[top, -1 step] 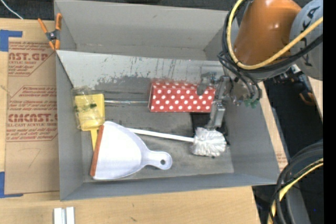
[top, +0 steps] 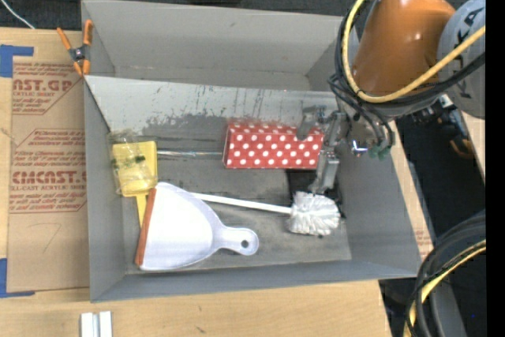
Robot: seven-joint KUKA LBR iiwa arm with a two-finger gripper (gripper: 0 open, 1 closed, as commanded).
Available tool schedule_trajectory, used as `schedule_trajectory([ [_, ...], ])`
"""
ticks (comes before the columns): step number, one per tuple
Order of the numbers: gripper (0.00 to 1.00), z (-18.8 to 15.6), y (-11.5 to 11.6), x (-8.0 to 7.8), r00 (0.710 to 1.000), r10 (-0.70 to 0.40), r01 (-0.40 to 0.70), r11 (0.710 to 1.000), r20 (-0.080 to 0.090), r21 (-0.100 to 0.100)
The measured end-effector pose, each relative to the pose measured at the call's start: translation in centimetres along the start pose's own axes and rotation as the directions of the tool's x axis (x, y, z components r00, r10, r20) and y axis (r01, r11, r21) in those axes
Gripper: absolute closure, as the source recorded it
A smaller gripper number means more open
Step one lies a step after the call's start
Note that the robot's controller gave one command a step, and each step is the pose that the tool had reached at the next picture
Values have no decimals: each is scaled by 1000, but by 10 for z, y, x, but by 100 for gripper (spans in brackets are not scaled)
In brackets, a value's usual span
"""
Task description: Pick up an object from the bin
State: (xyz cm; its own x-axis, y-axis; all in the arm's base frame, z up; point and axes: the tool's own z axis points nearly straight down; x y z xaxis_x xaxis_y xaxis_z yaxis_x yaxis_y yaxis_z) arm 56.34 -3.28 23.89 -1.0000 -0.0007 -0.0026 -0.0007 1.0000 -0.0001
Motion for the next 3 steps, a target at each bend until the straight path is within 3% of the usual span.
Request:
schedule_trajectory([
  [1,0,77,48,24,996,-90,90,996,-1,-1],
  [2,0,17,14,10,992,-130,130,992,-3,-1],
  [3,0,69,53,31,975,-222,222,975,6,1],
])
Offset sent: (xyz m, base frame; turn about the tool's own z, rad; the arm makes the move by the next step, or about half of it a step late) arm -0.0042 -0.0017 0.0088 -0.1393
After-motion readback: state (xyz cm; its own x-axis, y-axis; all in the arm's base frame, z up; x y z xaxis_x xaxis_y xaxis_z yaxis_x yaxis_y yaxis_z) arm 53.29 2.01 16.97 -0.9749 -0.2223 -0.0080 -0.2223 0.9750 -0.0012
